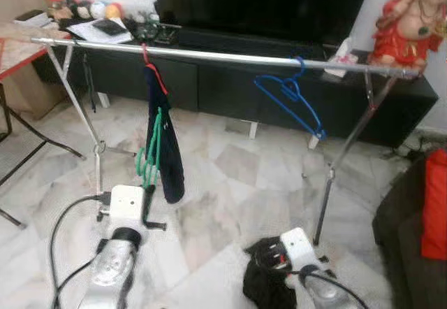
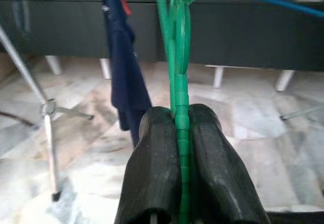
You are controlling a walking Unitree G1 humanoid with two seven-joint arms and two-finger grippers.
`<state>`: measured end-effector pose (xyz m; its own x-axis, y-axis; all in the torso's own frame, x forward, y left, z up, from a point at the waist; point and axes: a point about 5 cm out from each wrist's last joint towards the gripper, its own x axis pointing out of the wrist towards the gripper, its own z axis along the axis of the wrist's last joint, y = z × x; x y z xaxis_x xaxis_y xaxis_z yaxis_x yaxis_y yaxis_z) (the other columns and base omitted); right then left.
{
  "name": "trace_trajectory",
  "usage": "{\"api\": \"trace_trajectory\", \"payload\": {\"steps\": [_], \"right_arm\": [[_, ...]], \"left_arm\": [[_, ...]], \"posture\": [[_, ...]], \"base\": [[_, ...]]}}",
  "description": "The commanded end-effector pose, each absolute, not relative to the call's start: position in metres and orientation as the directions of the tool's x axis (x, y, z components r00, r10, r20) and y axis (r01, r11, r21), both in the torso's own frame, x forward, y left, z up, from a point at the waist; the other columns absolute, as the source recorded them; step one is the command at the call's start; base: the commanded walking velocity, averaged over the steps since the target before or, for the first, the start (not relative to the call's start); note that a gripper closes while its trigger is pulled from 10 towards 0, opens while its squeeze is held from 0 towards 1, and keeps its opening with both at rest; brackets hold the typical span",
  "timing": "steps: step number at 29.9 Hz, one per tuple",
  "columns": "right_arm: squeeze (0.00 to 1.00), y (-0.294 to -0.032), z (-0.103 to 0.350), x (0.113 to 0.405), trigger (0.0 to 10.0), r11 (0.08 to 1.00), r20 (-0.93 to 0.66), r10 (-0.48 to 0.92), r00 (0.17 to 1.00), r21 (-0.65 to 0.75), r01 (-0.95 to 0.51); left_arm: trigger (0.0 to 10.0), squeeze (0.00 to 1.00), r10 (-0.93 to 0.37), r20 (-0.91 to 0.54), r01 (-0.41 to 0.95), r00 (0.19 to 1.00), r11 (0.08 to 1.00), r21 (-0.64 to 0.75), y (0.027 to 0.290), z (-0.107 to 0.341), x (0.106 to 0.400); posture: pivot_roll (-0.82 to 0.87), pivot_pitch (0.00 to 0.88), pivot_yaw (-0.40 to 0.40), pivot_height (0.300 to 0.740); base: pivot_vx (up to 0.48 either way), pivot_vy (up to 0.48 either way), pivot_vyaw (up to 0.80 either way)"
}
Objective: Hang hanger
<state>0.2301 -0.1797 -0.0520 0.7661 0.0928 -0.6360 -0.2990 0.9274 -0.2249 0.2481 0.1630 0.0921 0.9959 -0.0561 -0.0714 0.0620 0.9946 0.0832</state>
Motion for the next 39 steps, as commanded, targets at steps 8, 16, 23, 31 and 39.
{"api": "trace_trajectory", "payload": {"steps": [8, 16, 23, 31, 39], "right_arm": [[0.00, -0.176, -0.047, 0.238, 10.0, 0.928, -0.613, 0.106, 0.783, -0.221, -0.299], [0.00, -0.180, -0.044, 0.241, 10.0, 0.927, -0.610, 0.100, 0.786, -0.230, -0.296], [0.00, -0.179, -0.042, 0.244, 10.0, 0.925, -0.604, 0.106, 0.790, -0.232, -0.301], [0.00, -0.186, -0.043, 0.242, 10.0, 0.926, -0.609, 0.091, 0.788, -0.239, -0.292], [0.00, -0.195, -0.040, 0.244, 10.0, 0.924, -0.605, 0.080, 0.793, -0.253, -0.286]], "left_arm": [[10.0, 0.00, -0.038, -0.069, 0.044, 0.997, 0.995, 0.085, 0.168, 0.096, 0.248], [10.0, 0.00, -0.030, -0.073, 0.036, 0.997, 0.997, 0.071, 0.166, 0.095, 0.247], [10.0, 0.00, -0.026, -0.073, 0.031, 0.997, 0.998, 0.063, 0.164, 0.094, 0.246], [10.0, 0.00, -0.036, -0.072, 0.040, 0.997, 0.998, 0.056, 0.160, 0.094, 0.247], [10.0, 0.00, -0.048, -0.070, 0.051, 0.996, 0.998, 0.038, 0.150, 0.093, 0.249]], "posture": [[0.03, 0.000, -0.068, 0.740], [0.03, 0.000, -0.079, 0.740], [0.03, 0.000, -0.083, 0.740], [0.02, 0.000, -0.085, 0.740], [0.01, 0.000, -0.099, 0.740]], "base": [[0.000, 0.412, 0.00], [0.000, 0.407, 0.00], [0.000, 0.406, 0.00], [0.000, 0.404, 0.00], [0.000, 0.402, 0.00]]}}
